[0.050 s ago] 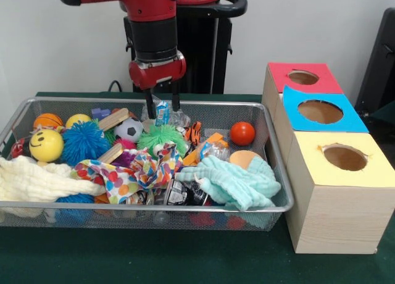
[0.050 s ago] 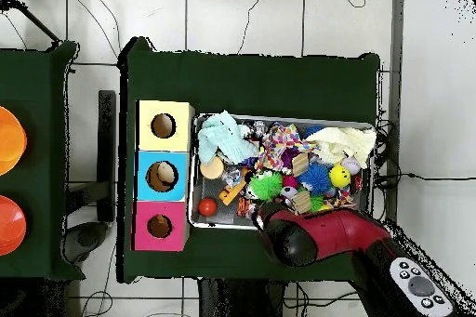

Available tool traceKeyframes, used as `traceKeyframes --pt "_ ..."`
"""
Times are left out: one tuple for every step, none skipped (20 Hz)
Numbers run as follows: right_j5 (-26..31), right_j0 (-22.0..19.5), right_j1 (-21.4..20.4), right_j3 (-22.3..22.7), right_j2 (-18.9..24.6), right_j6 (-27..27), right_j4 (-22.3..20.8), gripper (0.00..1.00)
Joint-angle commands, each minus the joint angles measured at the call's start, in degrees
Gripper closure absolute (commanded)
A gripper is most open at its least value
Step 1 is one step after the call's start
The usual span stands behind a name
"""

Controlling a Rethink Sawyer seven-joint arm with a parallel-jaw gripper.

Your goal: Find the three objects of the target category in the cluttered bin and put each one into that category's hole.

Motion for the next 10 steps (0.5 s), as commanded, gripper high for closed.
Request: traceKeyframes --pt "4.95 0.14 -2.33 1.34 4.32 -2.69 0.37 0.0" --pt "4.49 0.7 -2.11 1.14 3.77 -2.05 -0.12 0.0" --pt "4.06 1.22 -1.95 0.98 3.31 -1.5 -0.53 0.0" --pt "3.56 1.68 -1.68 0.82 2.85 -0.99 -0.98 0.0" --pt "3.09 2.03 -1.38 0.71 2.35 -0.61 -1.49 0.0" --pt "2.52 2.52 -1.09 0.53 1.81 -0.08 -1.97 0.0" --pt "1.88 3.26 -0.93 0.43 1.18 0.6 -2.51 0.0" --pt "1.18 3.84 -0.68 0.35 0.54 1.2 -3.06 0.0" --pt "0.41 4.46 -0.38 0.24 -0.16 1.84 -3.6 0.0" --pt "-0.36 5.09 -0.09 0.13 -0.85 2.47 -4.14 0.0"
